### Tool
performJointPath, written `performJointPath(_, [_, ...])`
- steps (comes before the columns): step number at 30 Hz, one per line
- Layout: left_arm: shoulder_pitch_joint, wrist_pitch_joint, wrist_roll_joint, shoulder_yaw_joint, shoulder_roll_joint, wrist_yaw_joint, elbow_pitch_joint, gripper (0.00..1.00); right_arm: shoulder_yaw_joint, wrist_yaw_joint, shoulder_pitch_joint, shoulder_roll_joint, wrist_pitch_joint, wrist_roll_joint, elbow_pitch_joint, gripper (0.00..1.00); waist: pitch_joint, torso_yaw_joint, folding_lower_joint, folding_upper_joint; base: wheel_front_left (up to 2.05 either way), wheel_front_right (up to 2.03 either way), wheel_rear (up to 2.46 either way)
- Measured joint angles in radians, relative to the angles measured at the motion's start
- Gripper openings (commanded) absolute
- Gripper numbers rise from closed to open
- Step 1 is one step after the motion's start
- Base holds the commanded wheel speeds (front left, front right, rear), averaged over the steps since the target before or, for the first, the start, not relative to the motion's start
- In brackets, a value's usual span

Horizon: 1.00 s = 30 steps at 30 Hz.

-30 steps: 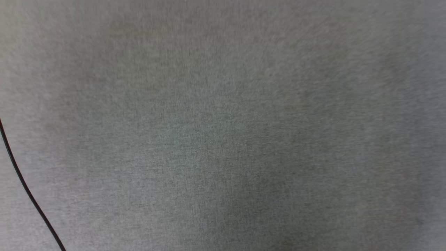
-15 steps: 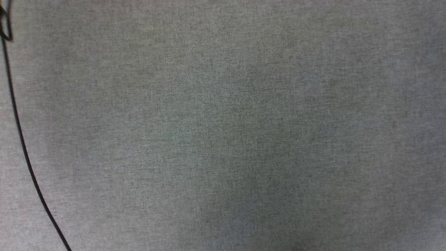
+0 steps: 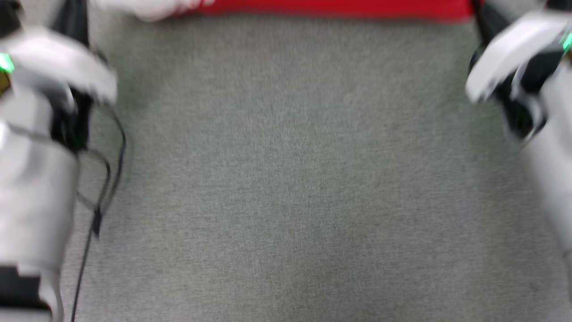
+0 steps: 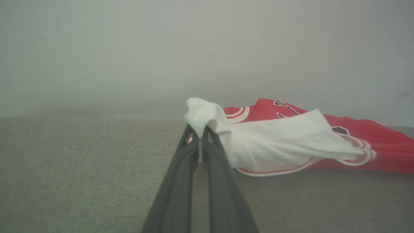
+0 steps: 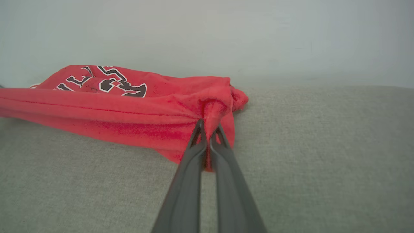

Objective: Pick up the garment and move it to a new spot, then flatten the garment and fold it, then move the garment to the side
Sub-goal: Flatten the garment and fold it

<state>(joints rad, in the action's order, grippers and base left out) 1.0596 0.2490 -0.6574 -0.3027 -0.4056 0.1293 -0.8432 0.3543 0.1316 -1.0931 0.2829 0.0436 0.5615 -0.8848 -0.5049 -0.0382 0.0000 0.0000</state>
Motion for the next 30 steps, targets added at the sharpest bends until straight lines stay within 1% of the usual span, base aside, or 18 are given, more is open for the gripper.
performJointPath(2, [-0.102, 0.002, -0.018, -0.001, -0.005, 0.000, 0.023, 0.00, 0.030, 0.000, 0.075, 0.003, 0.003, 0.017, 0.008, 0.00, 0.043, 0.000, 0.0000, 0.0000, 0.00, 0.00, 0.00])
performJointPath(3, [-0.256, 0.009, -0.032, 0.005, -0.004, 0.000, 0.065, 0.00, 0.065, 0.000, 0.182, 0.015, 0.001, 0.044, 0.015, 0.00, 0.114, -0.001, -0.0001, 0.0000, 0.00, 0.00, 0.00])
performJointPath(10, [-0.597, 0.011, -0.060, 0.028, -0.003, -0.047, 0.180, 0.00, 0.120, 0.000, 0.411, 0.054, -0.007, 0.104, 0.069, 0.00, 0.284, 0.001, -0.0003, 0.0000, 0.00, 0.00, 0.00])
performJointPath(14, [-0.773, 0.008, -0.086, 0.052, -0.009, -0.097, 0.277, 0.00, 0.127, 0.001, 0.533, 0.082, -0.004, 0.128, 0.121, 0.00, 0.371, 0.004, -0.0004, 0.0000, 0.00, 0.00, 0.00])
performJointPath(17, [-0.905, -0.019, -0.106, 0.063, -0.022, -0.140, 0.363, 0.00, 0.121, 0.002, 0.625, 0.098, -0.004, 0.138, 0.167, 0.00, 0.427, 0.008, -0.0004, 0.0000, 0.00, 0.00, 0.00])
performJointPath(20, [-1.018, -0.047, -0.117, 0.071, -0.041, -0.181, 0.466, 0.00, 0.102, 0.002, 0.721, 0.115, -0.002, 0.141, 0.219, 0.00, 0.476, 0.015, -0.0004, 0.0000, 0.00, 0.00, 0.00])
performJointPath(23, [-1.131, -0.080, -0.132, 0.079, -0.050, -0.230, 0.568, 0.00, 0.063, 0.002, 0.824, 0.120, -0.002, 0.136, 0.279, 0.00, 0.515, 0.023, -0.0004, 0.0000, 0.00, 0.00, 0.00])
performJointPath(27, [-1.256, -0.120, -0.153, 0.087, -0.056, -0.288, 0.691, 0.00, -0.032, 0.002, 0.969, 0.113, -0.011, 0.113, 0.353, 0.00, 0.545, 0.042, -0.0004, 0.0000, 0.00, 0.00, 0.00])
performJointPath(30, [-1.331, -0.145, -0.166, 0.097, -0.067, -0.324, 0.765, 0.00, -0.111, 0.003, 1.064, 0.081, -0.040, 0.071, 0.414, 0.00, 0.554, 0.056, -0.0003, 0.0000, 0.00, 0.00, 0.00])
